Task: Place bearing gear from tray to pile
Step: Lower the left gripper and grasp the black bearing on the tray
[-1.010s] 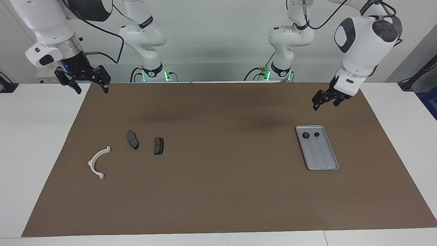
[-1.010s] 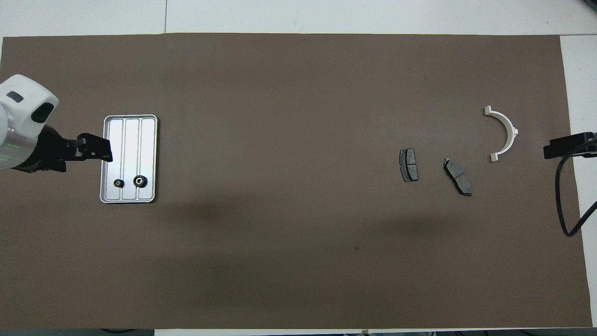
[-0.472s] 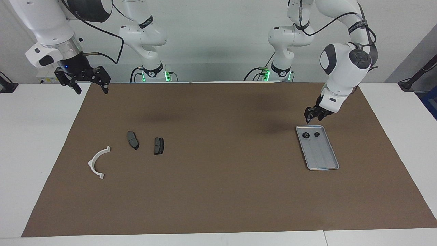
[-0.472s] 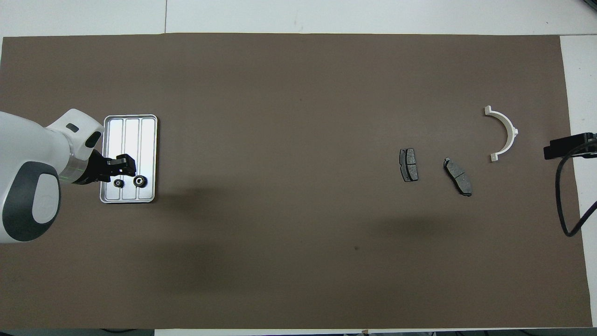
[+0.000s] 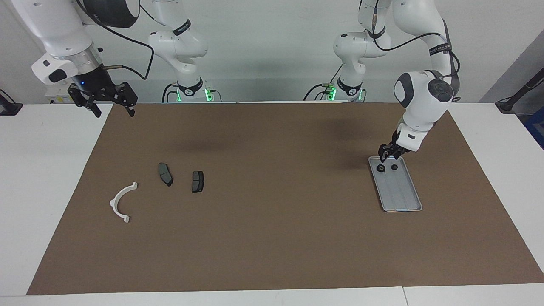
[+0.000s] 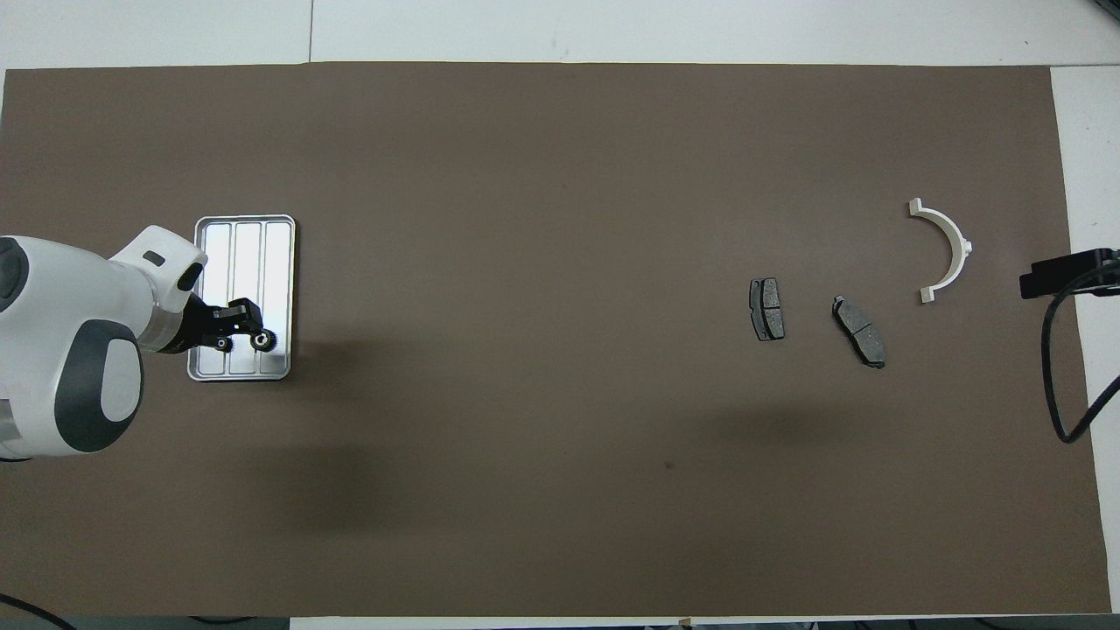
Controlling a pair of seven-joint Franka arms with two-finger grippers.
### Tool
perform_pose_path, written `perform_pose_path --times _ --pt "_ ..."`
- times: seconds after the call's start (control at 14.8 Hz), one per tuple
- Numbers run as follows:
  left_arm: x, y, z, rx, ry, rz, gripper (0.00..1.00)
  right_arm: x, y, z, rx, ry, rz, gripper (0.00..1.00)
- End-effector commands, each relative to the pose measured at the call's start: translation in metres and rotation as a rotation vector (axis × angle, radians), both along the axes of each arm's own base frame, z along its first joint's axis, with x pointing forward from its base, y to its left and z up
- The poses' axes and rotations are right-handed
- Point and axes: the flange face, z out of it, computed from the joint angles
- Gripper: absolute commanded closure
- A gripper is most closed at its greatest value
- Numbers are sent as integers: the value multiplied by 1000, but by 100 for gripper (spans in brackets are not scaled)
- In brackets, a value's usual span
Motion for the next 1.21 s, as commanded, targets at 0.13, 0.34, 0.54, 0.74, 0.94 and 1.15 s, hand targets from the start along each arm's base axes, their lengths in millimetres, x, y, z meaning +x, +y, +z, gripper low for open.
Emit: perform_pose_path --times 0.13,0.34,0.54,0.74,0.94,1.15 --pt "6 2 -34 8 1 5 45 1 -3 -5 8 -9 -8 0" --pt "6 1 -41 8 10 1 45 2 -2 -6 7 -16 -5 0" --pt "6 0 -48 13 24 -12 45 1 -4 -8 9 -4 11 0" --pt "6 -3 -53 14 35 -18 45 -3 -1 -18 10 8 5 0" --pt "6 -4 -57 15 41 -23 45 -3 1 -18 10 8 16 0" --pt "6 -3 -57 14 41 -21 45 -3 -3 -19 10 10 18 0"
